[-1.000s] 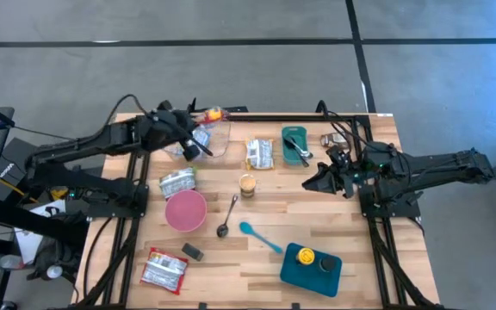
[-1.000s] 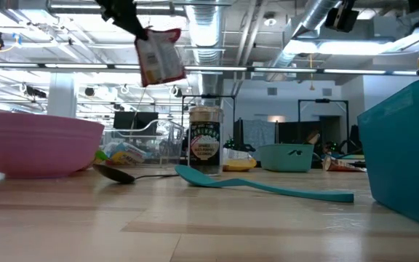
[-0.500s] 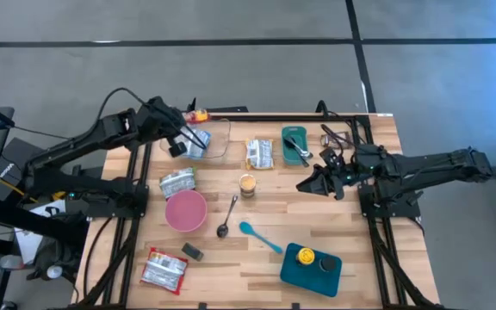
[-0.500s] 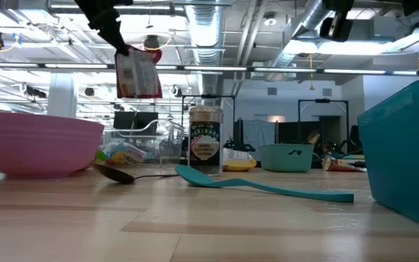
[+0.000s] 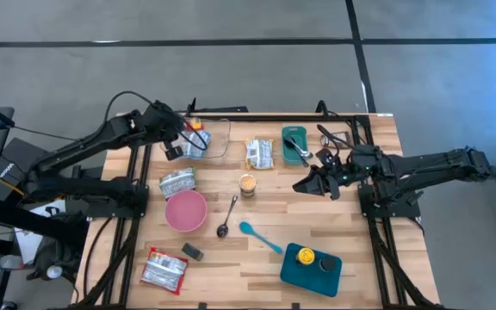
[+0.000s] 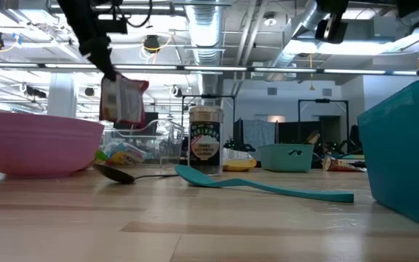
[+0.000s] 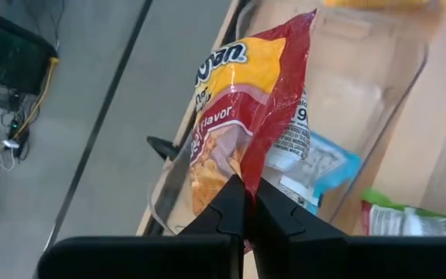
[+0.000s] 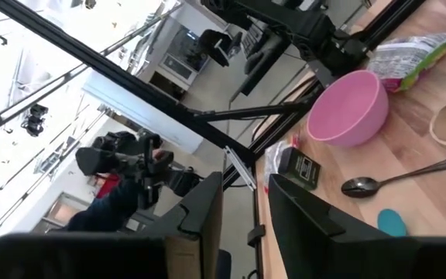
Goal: Pick & Place Food Item
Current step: Put the red noodle pack into the transparent bin
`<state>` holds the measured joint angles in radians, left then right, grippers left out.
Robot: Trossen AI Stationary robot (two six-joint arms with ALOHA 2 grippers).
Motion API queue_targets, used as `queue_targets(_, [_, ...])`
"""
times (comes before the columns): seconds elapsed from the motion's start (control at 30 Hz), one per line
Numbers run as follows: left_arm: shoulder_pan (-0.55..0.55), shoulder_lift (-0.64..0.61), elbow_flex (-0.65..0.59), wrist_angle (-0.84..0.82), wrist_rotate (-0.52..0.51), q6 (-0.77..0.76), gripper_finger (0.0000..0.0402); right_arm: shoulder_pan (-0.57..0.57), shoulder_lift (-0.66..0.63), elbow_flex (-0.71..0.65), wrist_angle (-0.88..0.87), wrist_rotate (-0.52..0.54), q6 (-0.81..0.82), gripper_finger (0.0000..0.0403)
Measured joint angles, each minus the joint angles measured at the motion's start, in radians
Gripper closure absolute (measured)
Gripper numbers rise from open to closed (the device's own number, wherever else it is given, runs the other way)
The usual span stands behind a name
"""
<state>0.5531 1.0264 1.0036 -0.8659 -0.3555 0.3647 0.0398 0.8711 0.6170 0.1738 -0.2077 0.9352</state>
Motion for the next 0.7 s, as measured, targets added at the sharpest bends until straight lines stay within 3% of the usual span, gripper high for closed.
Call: queue_targets(0.7, [0.148, 0.0, -0.225, 0.311, 0.047, 0.207, 0.0401, -0.005, 0.0, 0.0, -0.001, 0.038, 0.0, 0.0301])
